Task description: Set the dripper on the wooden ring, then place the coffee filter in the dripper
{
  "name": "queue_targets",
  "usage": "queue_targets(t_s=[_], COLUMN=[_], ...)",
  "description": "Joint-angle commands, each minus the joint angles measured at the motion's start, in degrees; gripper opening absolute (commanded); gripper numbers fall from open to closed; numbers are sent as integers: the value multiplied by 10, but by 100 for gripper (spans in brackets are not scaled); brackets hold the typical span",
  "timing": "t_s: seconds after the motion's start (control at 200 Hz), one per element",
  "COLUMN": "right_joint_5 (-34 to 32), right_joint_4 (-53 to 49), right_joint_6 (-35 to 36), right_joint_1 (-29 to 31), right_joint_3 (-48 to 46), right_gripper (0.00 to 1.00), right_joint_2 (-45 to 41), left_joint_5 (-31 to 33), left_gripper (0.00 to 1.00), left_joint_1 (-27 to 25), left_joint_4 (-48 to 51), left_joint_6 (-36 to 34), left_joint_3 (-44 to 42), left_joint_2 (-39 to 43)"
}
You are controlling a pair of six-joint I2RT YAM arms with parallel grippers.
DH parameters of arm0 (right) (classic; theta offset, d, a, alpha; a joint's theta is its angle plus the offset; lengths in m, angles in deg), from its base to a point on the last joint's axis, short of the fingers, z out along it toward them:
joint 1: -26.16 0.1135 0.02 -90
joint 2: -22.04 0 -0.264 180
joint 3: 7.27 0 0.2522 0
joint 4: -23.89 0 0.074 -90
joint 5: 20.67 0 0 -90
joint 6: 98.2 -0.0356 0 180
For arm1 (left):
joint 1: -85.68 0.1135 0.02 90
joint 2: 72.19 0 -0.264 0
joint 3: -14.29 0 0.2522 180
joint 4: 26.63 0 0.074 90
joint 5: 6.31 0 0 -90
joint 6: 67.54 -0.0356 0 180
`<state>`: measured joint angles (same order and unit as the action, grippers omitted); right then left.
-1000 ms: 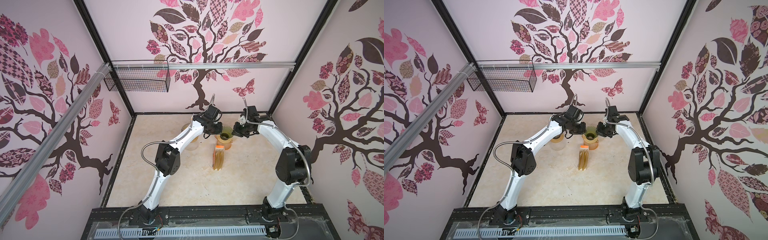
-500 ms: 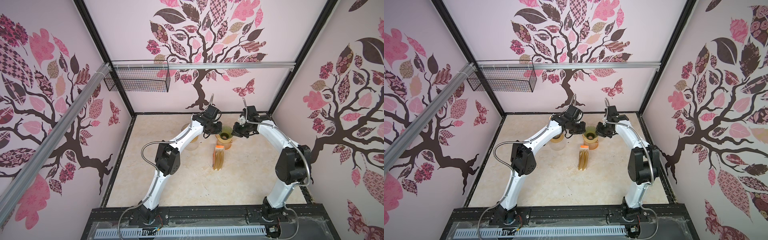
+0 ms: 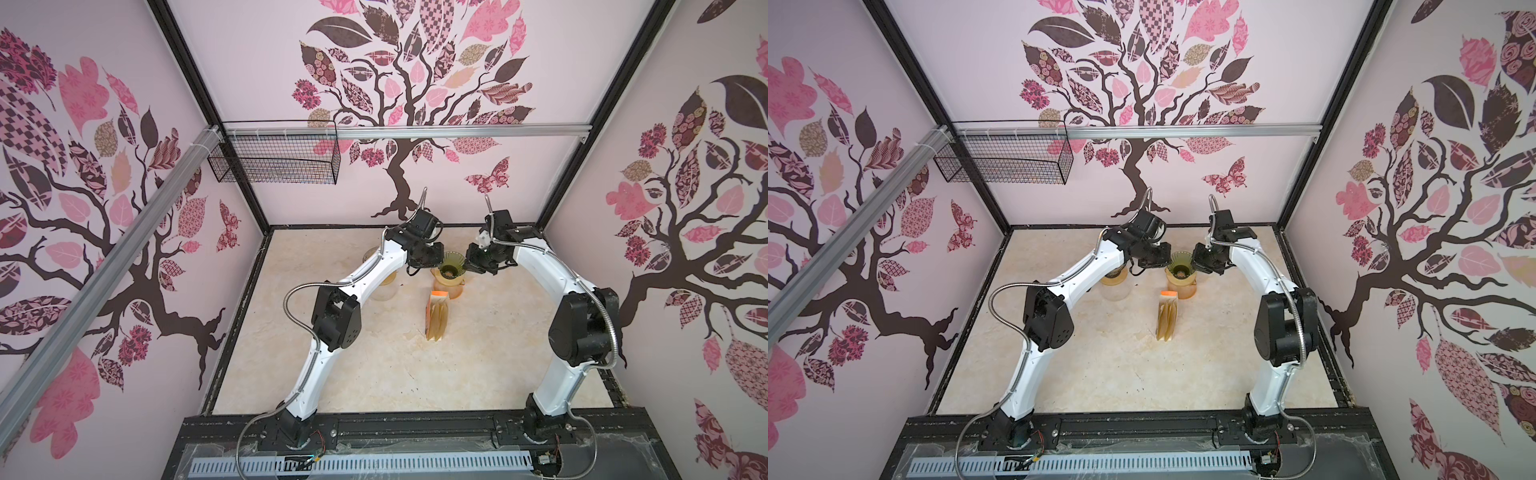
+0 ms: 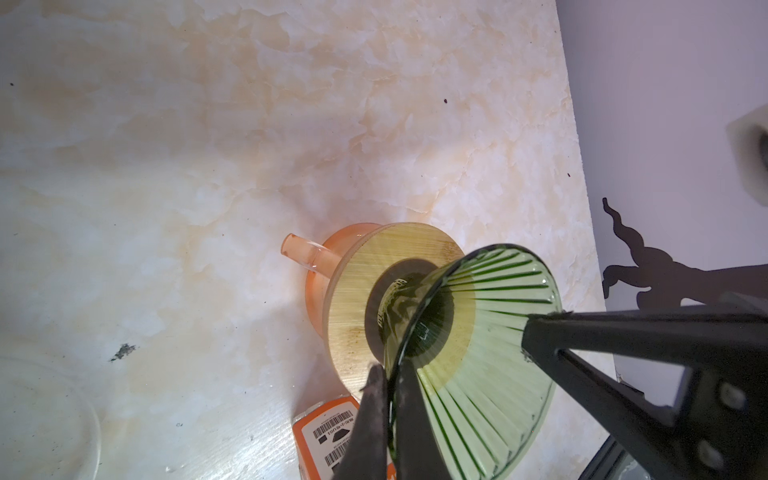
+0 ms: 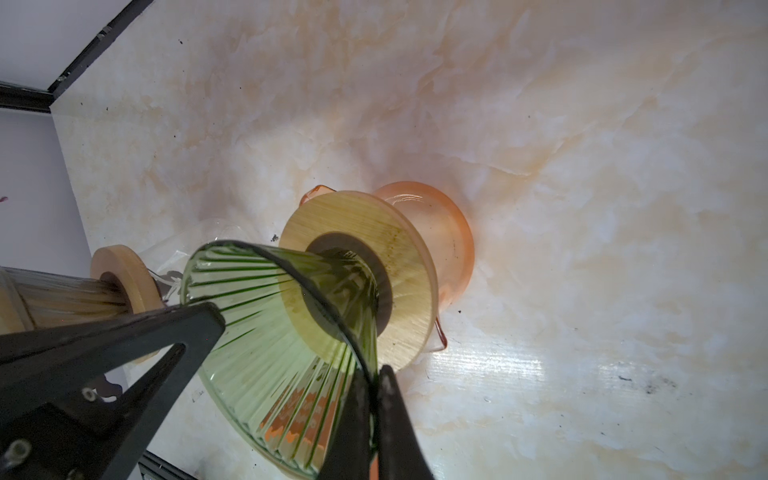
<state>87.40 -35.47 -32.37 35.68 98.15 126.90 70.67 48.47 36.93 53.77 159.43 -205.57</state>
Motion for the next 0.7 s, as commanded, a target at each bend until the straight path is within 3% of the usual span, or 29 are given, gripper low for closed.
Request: queue_targets(t_s=[0.0,0.695], right_joint_5=[-30,-53], right_joint_4=[-25,-43], right_joint_6=[18,29], right_joint_1=[2,3], right_joint_3=[8,11], right_gripper=[0,0], right_joint_2=[35,95], left_joint_5=[0,5], left_gripper=[0,0], left_joint_1=[-2,-2], left_joint_4=[41,96], left_joint_6=[-21,-41], left_joint_3=[15,52], left_joint_2=[-33,-84])
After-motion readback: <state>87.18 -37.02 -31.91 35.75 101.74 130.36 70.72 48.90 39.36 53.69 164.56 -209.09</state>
